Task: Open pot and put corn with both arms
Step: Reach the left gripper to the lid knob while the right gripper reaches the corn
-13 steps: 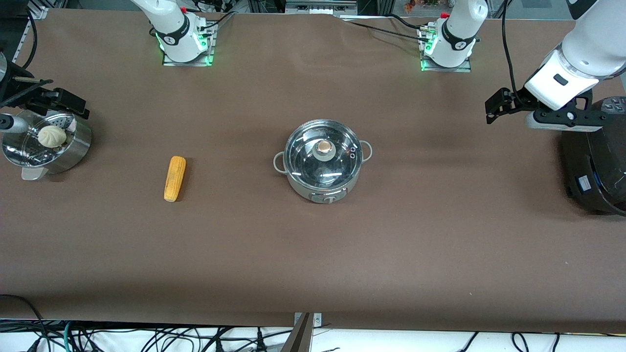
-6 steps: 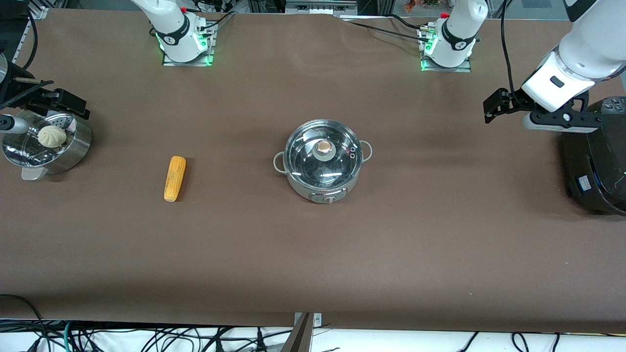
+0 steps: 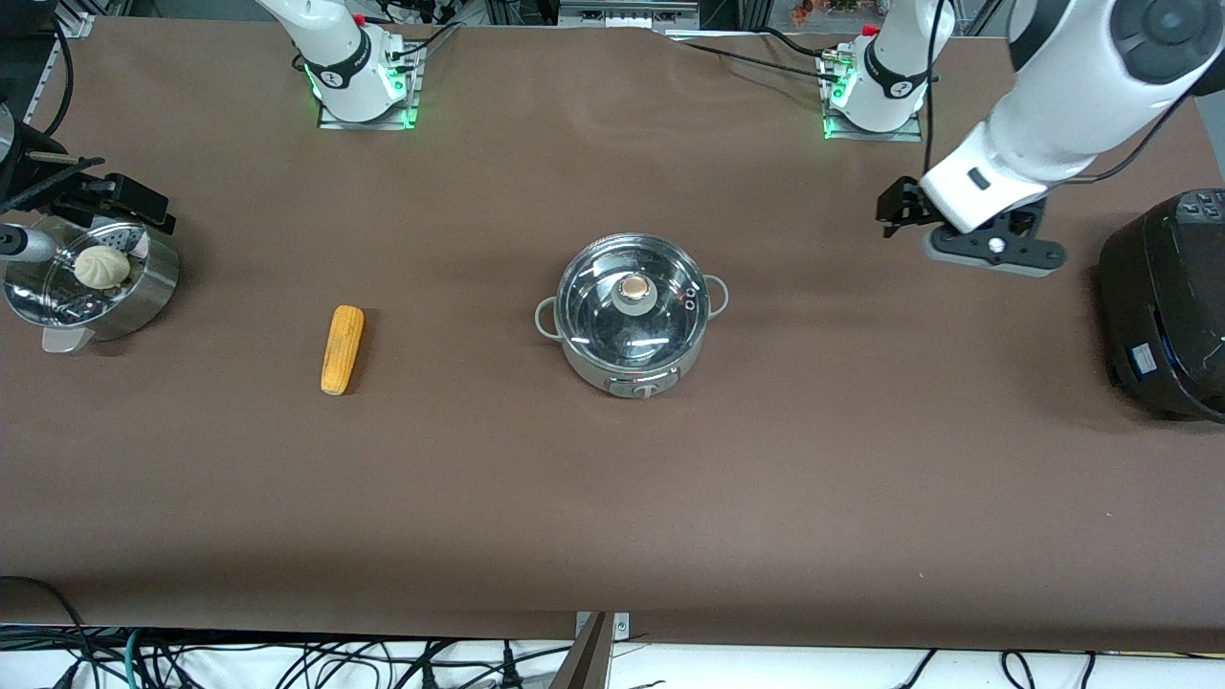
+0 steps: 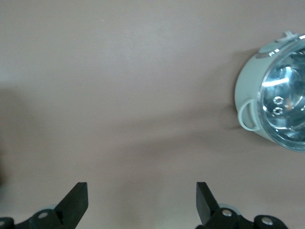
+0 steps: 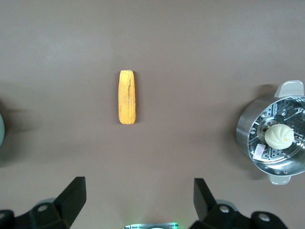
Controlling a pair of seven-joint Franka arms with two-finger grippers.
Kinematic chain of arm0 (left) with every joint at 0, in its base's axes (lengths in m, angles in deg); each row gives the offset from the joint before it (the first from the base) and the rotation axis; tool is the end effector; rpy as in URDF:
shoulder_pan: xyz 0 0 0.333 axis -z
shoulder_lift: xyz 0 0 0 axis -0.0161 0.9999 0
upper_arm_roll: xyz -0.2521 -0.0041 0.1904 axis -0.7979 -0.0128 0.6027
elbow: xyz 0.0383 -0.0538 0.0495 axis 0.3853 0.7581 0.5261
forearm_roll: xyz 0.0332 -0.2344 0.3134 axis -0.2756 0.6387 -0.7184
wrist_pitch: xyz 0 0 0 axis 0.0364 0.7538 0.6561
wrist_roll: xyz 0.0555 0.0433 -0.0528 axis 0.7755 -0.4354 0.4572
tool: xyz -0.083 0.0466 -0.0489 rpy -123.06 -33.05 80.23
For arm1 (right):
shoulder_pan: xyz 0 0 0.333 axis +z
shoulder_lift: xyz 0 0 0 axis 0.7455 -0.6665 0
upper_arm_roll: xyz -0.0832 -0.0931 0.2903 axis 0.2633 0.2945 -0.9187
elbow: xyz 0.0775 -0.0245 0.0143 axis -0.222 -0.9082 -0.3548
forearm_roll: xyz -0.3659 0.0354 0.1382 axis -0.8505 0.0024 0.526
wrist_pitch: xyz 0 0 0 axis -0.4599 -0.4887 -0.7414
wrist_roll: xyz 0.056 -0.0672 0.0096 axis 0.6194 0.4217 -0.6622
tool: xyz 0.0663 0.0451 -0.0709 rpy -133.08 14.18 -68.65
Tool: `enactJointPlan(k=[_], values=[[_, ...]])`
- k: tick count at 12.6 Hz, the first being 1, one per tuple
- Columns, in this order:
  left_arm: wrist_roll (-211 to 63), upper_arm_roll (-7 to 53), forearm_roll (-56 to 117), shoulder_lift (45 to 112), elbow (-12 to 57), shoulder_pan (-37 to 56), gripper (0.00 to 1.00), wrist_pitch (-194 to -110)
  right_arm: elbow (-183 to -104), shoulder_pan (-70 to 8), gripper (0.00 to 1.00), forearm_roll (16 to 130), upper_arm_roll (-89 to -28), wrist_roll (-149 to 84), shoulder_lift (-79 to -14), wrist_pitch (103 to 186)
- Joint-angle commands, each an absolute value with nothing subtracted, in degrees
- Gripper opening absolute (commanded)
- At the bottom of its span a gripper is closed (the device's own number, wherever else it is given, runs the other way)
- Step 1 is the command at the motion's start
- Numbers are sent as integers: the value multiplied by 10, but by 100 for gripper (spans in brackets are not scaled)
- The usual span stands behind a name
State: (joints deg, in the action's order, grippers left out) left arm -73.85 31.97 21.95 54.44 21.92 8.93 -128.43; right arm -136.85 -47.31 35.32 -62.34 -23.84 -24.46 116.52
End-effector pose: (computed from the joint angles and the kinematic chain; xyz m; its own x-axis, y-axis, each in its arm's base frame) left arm 0.5323 -0.1657 0.5400 0.9747 -0.1860 -0.1239 -0.1875 -0.9823 -0.0011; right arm 0.5541 -0.0077 0.5945 0.9926 -0.0748 -0.0954 -0.0734 -0.9971 0.0185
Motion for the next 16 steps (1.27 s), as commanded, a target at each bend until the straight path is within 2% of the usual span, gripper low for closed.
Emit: enactJointPlan(k=[1,2,5,8,10,12,16], values=[[-658,270,236,627,110,99,100,-1272,-1348,-470,100,342,-627,-245,-318,1201],[-589,251,237,668,73,121,100,-1273,-1347,-474,100,346,-626,-254,-335,1219],[-429,253,215,764,-7,227,100,-1277,-1349,-471,100,355,-627,-245,-401,1276],[-328,249,146,836,-2,304,100,-1360,-1352,-470,100,401,-628,-245,-491,1345],[-322,249,146,878,-2,316,100,-1411,-1366,-458,100,404,-629,-244,-524,1388],[-332,249,144,893,-2,318,100,-1442,-1405,-451,100,404,-629,-245,-543,1457],[-349,249,137,906,1,319,100,-1444,-1489,-442,100,405,-637,-244,-549,1551]])
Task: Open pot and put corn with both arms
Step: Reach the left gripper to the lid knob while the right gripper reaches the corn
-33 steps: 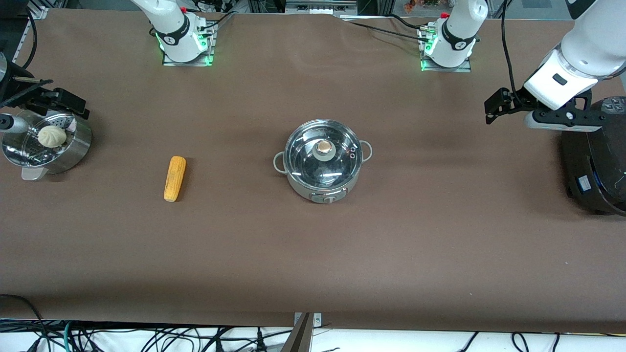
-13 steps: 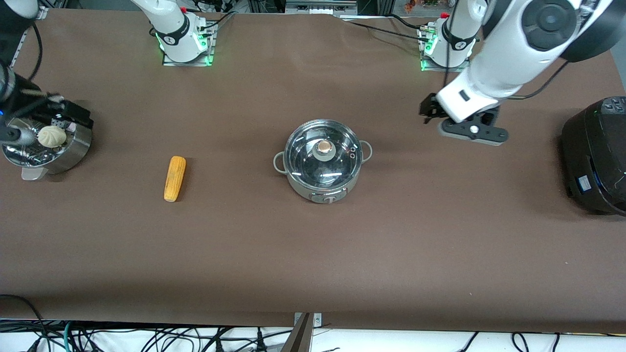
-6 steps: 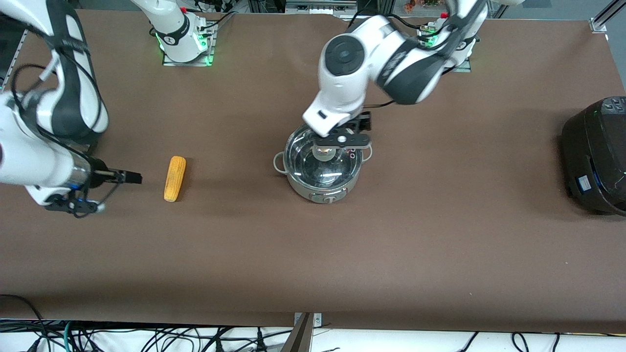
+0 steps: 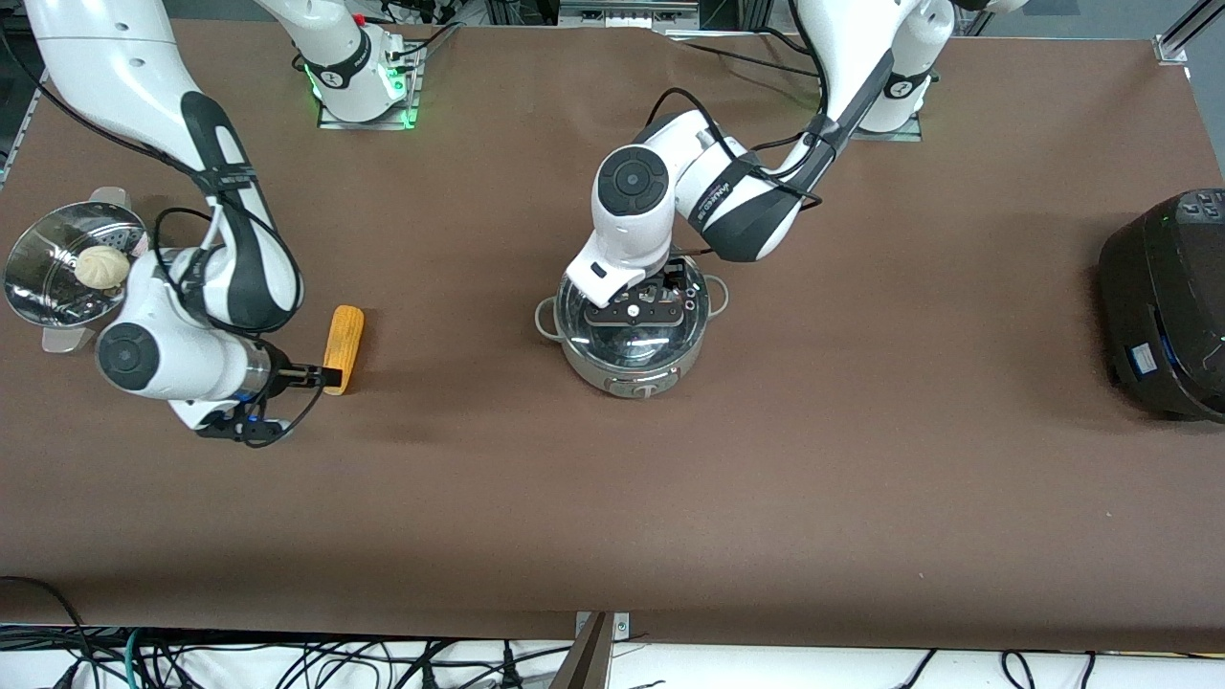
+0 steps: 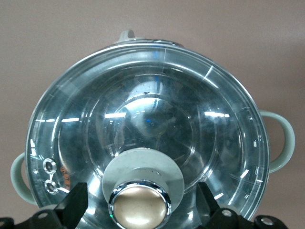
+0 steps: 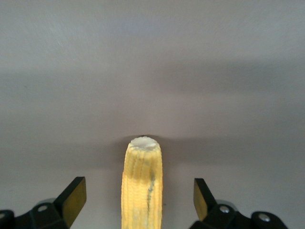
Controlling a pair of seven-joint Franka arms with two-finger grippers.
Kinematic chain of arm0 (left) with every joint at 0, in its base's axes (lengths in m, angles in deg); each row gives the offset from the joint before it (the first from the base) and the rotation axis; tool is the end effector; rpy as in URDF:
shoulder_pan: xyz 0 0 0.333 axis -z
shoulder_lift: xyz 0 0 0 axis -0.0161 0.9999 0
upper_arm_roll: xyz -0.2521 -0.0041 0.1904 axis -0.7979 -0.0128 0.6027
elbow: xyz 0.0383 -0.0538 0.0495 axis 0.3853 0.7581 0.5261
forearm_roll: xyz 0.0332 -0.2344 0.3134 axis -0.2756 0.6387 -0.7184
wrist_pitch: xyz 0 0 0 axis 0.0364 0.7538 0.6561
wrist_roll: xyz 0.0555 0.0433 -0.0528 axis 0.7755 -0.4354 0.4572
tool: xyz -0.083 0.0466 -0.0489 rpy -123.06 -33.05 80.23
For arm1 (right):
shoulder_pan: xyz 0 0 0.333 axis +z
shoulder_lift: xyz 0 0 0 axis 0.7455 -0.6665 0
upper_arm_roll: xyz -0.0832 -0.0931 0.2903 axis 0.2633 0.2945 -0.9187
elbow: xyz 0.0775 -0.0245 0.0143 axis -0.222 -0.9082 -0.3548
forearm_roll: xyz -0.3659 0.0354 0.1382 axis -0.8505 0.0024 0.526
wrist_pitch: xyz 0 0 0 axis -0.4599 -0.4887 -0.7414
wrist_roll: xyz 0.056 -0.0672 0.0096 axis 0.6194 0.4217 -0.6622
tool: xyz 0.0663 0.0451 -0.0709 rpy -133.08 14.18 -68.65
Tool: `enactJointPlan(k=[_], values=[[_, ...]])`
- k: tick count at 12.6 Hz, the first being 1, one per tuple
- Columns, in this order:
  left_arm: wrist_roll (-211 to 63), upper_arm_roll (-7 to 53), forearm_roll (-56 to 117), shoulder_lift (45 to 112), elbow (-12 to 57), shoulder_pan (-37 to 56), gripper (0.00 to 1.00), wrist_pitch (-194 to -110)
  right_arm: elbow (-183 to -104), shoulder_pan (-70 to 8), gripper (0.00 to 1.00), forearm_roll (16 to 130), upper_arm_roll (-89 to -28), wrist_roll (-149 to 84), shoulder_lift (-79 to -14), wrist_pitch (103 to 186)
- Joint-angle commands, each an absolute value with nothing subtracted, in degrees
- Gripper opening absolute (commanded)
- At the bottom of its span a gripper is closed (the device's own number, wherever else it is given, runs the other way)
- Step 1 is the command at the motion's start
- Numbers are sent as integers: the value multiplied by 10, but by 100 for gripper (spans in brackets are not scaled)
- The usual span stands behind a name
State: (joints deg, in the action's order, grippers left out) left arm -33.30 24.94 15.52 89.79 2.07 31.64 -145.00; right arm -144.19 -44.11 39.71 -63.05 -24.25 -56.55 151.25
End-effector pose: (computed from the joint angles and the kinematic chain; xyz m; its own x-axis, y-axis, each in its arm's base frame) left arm 0.5196 -0.4884 0.3385 0.9940 0.0074 -0.1095 0.0067 -1.0000 -0.0071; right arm 0.6479 0.0402 0.2329 0.9831 -0.0333 -0.1801 -0.0393 -0.9988 -0.0296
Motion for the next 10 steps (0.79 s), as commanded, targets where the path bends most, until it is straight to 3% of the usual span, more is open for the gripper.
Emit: enactJointPlan(k=[1,2,3,4,6,9,10], values=[[-355,249,137,906,1,316,100,-1443,-1505,-442,100,405,-638,-244,-551,1569],[-356,249,137,905,2,317,91,-1443,-1510,-442,100,405,-639,-244,-556,1574],[-356,249,136,905,1,320,69,-1443,-1515,-442,100,405,-640,-244,-560,1574],[-356,249,136,903,0,321,35,-1443,-1522,-442,100,405,-641,-244,-562,1574],[-358,249,136,899,0,319,2,-1441,-1541,-442,100,405,-641,-244,-561,1569],[-350,252,138,858,-6,312,0,-1422,-1573,-442,100,406,-641,-244,-548,1559],[-351,253,137,835,-7,310,0,-1381,-1575,-442,99,406,-641,-244,-546,1549]])
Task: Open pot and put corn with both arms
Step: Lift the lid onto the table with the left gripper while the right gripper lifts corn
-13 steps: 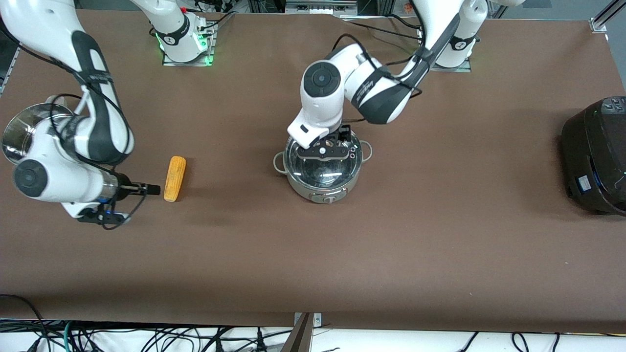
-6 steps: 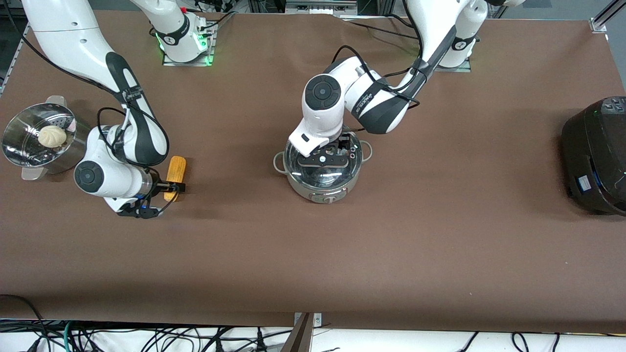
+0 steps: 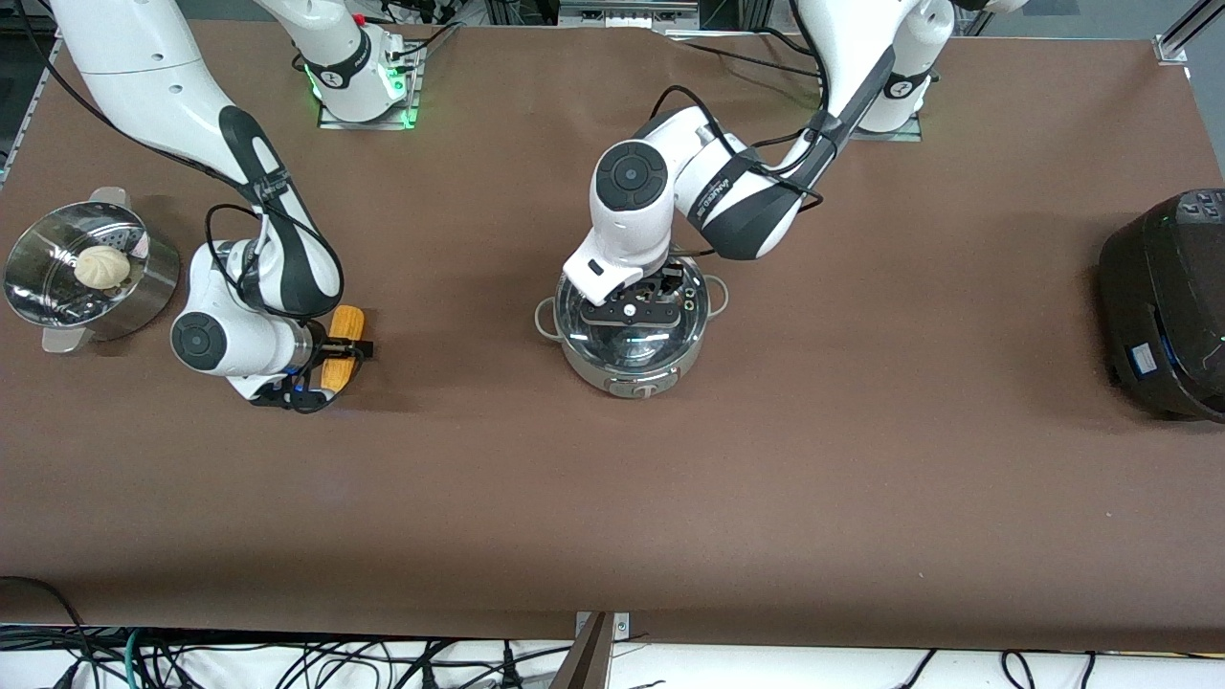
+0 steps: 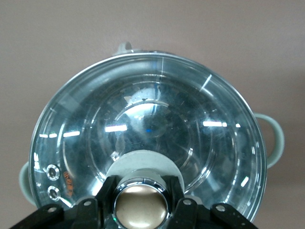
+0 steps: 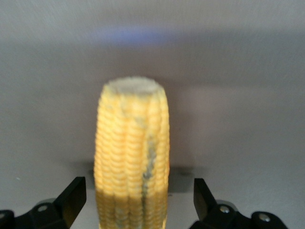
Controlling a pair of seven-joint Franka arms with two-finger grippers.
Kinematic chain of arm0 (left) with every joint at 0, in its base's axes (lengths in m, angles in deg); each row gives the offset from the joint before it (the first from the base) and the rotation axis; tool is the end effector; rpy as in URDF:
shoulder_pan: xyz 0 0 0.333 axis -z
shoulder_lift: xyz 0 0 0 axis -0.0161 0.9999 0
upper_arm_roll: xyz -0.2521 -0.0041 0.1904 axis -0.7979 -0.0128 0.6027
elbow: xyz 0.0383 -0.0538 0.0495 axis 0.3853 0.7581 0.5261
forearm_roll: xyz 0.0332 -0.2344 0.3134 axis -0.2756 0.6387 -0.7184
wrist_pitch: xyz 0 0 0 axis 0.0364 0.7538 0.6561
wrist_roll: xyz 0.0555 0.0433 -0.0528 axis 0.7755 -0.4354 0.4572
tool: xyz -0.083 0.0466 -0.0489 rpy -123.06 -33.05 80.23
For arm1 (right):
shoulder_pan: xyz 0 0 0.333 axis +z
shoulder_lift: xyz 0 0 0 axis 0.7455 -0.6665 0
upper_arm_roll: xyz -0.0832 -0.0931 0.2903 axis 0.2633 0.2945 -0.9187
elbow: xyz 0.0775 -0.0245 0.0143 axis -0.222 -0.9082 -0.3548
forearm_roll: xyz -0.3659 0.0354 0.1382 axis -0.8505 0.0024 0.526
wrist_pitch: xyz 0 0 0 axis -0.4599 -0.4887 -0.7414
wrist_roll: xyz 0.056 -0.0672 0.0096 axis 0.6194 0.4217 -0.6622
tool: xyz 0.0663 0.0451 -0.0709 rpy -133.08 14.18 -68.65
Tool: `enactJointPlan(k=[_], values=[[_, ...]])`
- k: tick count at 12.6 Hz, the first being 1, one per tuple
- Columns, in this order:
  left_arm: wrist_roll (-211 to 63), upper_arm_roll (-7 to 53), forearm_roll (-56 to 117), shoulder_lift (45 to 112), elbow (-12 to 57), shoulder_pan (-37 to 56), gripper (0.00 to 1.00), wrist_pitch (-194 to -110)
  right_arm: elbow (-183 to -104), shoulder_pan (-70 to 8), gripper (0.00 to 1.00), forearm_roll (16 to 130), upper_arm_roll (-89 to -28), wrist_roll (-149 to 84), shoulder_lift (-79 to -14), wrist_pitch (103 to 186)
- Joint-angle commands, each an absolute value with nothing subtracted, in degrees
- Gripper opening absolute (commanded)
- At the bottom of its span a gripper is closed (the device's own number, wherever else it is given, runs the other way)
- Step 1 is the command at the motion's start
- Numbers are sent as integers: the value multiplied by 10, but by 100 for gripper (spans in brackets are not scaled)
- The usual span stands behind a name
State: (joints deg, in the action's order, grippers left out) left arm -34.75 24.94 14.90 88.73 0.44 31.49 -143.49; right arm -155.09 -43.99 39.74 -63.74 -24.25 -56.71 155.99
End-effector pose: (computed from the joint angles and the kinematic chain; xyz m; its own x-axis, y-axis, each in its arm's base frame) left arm 0.5244 -0.4865 0.3623 0.9963 -0.0169 -0.0843 -0.0171 -0.9999 -0.0016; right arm 0.5901 0.0438 0.1641 0.9575 -0.0269 -0.2872 -0.0345 -0.9992 -0.0213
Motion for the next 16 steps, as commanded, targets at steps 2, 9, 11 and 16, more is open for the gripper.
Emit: enactJointPlan(k=[2,9,11,16], values=[[-355,255,136,797,-10,276,0,-1289,-1571,-442,27,405,-641,-247,-546,1533],[-685,250,127,732,29,42,0,-1155,-1494,-442,0,405,-689,-207,-471,1403],[-695,250,128,729,144,2,0,-1277,-1411,-441,0,403,-771,-97,-459,1323],[-701,252,119,750,346,-32,0,-1555,-1235,-311,0,394,-861,113,-535,1320]])
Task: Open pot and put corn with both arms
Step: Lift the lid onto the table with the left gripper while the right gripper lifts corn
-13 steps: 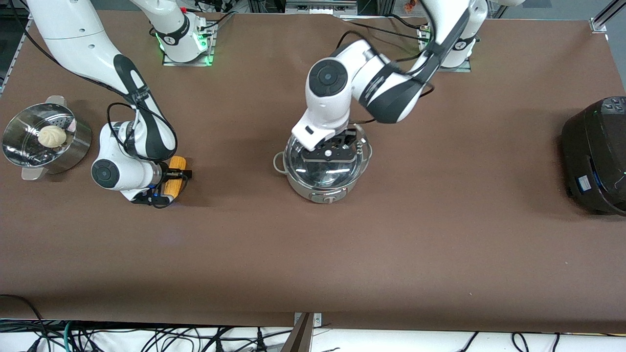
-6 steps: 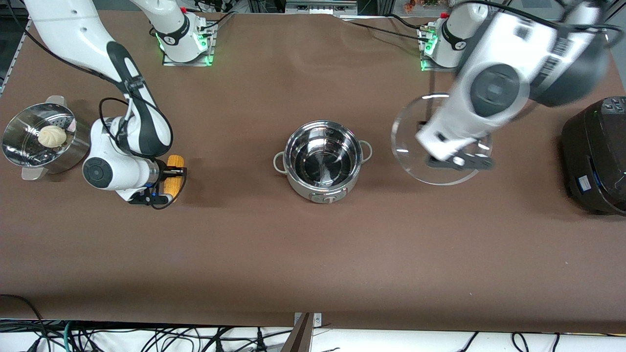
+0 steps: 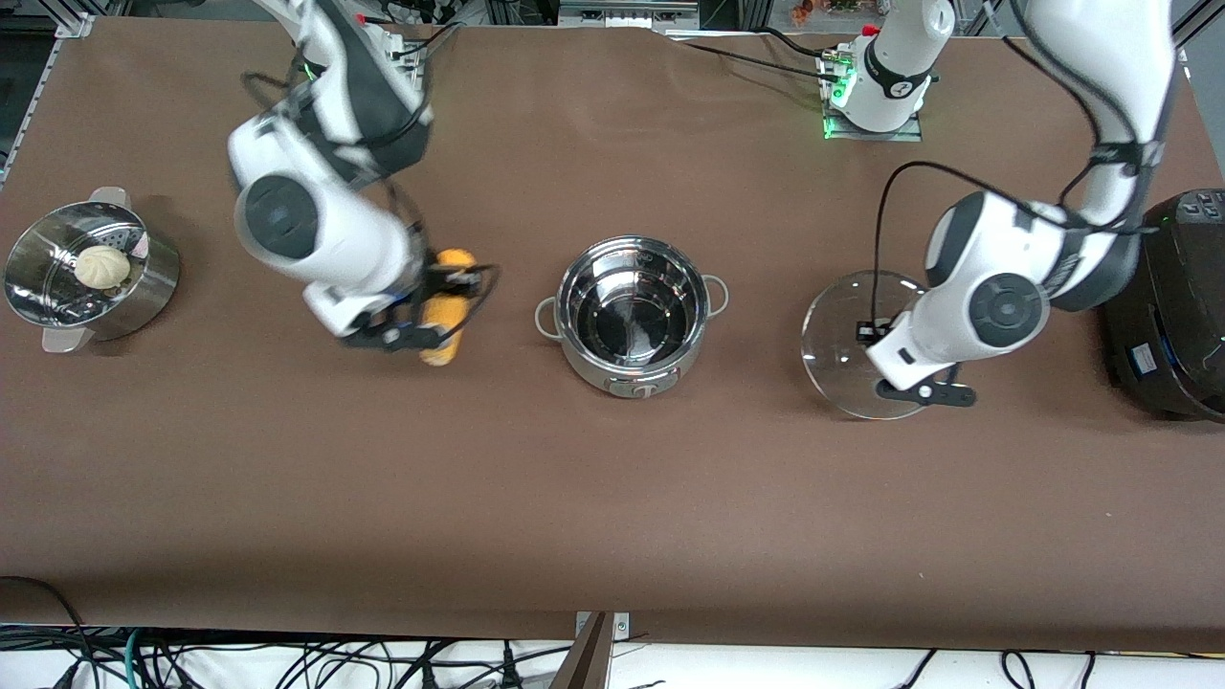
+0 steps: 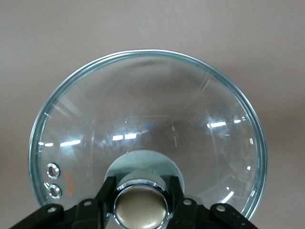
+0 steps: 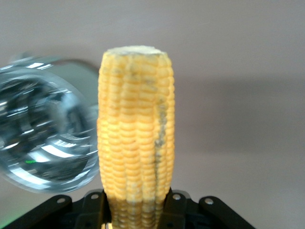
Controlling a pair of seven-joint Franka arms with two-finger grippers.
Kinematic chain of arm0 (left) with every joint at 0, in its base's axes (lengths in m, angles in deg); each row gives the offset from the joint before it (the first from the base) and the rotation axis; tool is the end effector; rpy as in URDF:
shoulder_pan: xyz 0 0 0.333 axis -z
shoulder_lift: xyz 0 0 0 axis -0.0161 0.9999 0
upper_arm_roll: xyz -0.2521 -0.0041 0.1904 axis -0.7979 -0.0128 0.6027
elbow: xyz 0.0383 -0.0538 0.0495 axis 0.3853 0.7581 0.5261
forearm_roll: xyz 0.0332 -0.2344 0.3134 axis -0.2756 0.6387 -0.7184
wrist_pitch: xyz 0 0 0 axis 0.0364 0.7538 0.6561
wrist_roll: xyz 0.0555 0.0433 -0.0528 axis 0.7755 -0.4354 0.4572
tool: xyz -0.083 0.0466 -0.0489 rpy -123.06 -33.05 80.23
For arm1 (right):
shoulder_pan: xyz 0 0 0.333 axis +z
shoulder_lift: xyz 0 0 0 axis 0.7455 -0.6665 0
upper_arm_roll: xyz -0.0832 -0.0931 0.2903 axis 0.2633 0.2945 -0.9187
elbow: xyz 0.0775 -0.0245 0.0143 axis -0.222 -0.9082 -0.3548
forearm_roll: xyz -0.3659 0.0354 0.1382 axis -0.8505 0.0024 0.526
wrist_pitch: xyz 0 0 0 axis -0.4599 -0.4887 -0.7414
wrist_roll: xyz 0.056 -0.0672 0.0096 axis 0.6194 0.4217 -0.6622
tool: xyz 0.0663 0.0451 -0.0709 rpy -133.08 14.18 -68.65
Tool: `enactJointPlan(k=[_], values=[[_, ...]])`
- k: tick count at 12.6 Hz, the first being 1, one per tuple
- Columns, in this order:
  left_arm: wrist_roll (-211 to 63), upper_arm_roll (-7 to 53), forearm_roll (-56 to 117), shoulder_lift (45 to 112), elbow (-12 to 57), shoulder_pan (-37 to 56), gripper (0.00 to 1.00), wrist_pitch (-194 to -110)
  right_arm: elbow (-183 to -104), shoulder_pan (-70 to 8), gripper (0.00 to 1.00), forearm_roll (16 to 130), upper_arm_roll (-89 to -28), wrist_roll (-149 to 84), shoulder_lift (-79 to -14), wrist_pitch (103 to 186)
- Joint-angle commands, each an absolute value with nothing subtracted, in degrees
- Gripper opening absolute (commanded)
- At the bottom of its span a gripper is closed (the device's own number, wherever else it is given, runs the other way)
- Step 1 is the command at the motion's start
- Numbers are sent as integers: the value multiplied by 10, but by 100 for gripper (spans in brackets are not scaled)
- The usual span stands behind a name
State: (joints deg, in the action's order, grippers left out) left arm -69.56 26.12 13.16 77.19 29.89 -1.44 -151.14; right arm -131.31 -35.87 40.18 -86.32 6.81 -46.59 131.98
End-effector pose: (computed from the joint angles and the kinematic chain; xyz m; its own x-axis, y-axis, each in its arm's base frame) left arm 0.5943 -0.1185 0.2769 0.9662 -0.0980 -0.2384 -0.1124 -0.9925 -0.0479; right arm 0.5609 0.3529 0.4414 0.9800 -0.0193 -0.1980 -0.0458 -0.9904 -0.1302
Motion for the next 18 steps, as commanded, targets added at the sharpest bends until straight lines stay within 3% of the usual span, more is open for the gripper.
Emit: enactJointPlan(k=[1,2,3,4,9,12,13,14,15,17,18], values=[[-705,252,119,763,350,-46,5,-1567,-1209,-287,0,394,-861,142,-562,1335],[-706,252,119,769,350,-49,26,-1568,-1195,-262,0,393,-861,168,-589,1362],[-709,252,119,767,349,-49,71,-1567,-1193,-246,0,393,-861,185,-611,1392],[-721,249,120,753,347,-57,100,-1559,-1193,-230,0,383,-860,196,-634,1426],[-750,246,155,596,281,-57,100,-1410,-1193,-206,0,356,-860,223,-693,1489],[-746,247,201,585,148,-54,100,-1300,-1193,-203,0,336,-860,224,-712,1489],[-746,248,200,596,131,-59,100,-1291,-1193,-203,6,332,-860,225,-717,1493],[-749,251,200,599,129,-62,100,-1285,-1194,-202,22,332,-860,225,-724,1499],[-748,253,200,594,129,-62,100,-1270,-1194,-201,30,331,-860,226,-728,1504],[-698,250,201,566,130,-62,100,-1250,-1194,-192,30,330,-860,226,-736,1517],[-673,248,201,566,130,-62,100,-1249,-1194,-191,35,330,-856,226,-737,1519]])
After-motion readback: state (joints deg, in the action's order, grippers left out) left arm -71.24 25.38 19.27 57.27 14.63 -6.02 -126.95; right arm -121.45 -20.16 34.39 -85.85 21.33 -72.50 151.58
